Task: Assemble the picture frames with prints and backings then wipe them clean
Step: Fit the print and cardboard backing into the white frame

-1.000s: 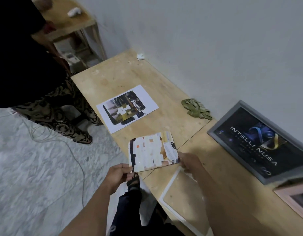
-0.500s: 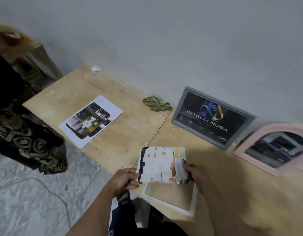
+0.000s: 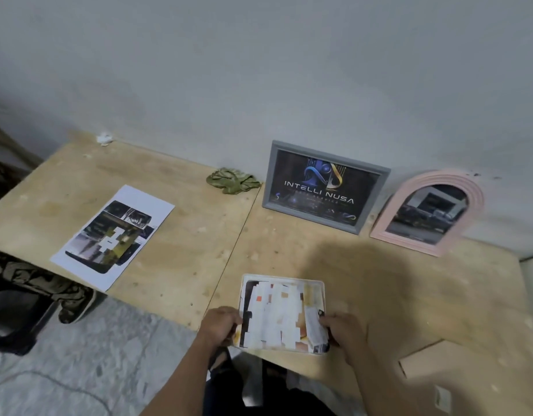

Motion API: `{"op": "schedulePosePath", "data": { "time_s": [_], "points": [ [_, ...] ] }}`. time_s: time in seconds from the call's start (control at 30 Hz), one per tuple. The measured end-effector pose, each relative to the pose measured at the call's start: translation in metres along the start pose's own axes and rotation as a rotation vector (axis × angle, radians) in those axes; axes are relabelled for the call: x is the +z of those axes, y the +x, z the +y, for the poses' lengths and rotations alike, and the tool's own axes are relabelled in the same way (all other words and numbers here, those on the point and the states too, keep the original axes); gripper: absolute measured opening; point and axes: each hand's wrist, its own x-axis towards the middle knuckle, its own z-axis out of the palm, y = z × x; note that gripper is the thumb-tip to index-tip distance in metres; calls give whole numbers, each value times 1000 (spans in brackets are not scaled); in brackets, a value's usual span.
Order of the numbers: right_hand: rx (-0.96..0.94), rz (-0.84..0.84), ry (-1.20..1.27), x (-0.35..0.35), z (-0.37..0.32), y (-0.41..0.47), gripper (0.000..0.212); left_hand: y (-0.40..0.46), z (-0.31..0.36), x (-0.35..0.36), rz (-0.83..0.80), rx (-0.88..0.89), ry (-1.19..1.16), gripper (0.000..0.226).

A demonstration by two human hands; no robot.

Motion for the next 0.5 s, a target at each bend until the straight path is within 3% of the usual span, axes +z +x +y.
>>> {"op": "schedulePosePath", "data": {
  "time_s": [0.1, 0.2, 0.33, 0.43, 0.5],
  "points": [
    [28, 4, -44, 4, -2, -2, 12, 5, 2, -4, 27, 51, 108, 10],
    [19, 34, -19, 6, -4, -4, 14, 10, 8, -2, 117, 152, 294, 25],
    [-24, 78, -60, 10, -7, -6, 12, 16, 16, 2, 154, 190, 491, 18],
    [-133, 154, -278, 13, -7, -8, 16, 10, 18, 6, 211, 222, 661, 19],
    [-211, 232, -429, 15, -7, -11, 7, 6, 18, 9, 273, 260, 746, 18]
  ]
}}
